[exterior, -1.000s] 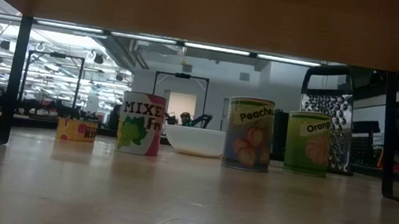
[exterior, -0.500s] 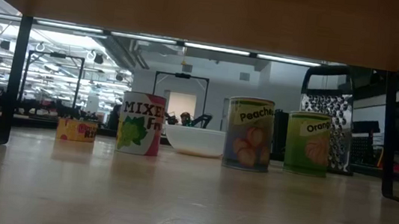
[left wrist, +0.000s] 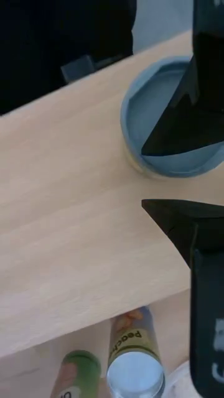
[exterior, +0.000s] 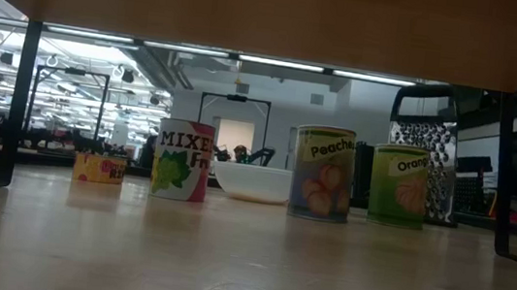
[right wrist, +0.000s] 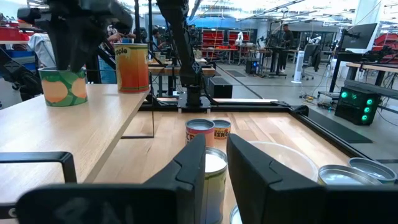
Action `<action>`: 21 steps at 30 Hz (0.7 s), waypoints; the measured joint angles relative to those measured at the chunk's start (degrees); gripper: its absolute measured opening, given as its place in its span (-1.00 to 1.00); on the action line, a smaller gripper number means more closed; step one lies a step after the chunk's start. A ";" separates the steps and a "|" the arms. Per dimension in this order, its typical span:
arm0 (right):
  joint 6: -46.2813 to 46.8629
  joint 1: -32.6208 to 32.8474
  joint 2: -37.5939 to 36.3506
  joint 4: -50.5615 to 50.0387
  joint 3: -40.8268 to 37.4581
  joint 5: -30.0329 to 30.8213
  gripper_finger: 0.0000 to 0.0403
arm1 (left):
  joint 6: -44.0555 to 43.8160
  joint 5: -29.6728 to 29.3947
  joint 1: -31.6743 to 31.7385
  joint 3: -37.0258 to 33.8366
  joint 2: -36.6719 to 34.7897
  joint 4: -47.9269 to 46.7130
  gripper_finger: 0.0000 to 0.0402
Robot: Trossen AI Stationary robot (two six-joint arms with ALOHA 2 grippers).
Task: Pick and place cans onto a shelf
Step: Put the small canned peaches on the shelf
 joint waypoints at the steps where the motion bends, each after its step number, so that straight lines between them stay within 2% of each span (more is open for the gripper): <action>1: 0.00 -0.01 0.00 0.01 0.00 0.00 -0.65 | -0.02 0.08 0.15 0.03 0.20 0.08 -0.43; 6: 0.00 -0.01 0.00 0.01 0.00 0.00 -0.65 | -0.12 0.87 0.24 -0.08 0.41 -0.32 -0.52; 11: 0.00 0.00 0.00 0.01 0.00 0.00 -0.65 | -3.08 0.90 0.20 -0.08 0.51 -0.52 -0.72; 16: 0.00 0.01 0.00 -0.01 0.00 0.00 -0.65 | -9.81 0.84 0.20 -0.08 0.51 -1.17 -0.95; 21: 0.00 -0.01 0.00 -0.01 0.00 0.00 -0.65 | -20.85 0.01 0.20 -0.06 0.49 -1.66 -0.95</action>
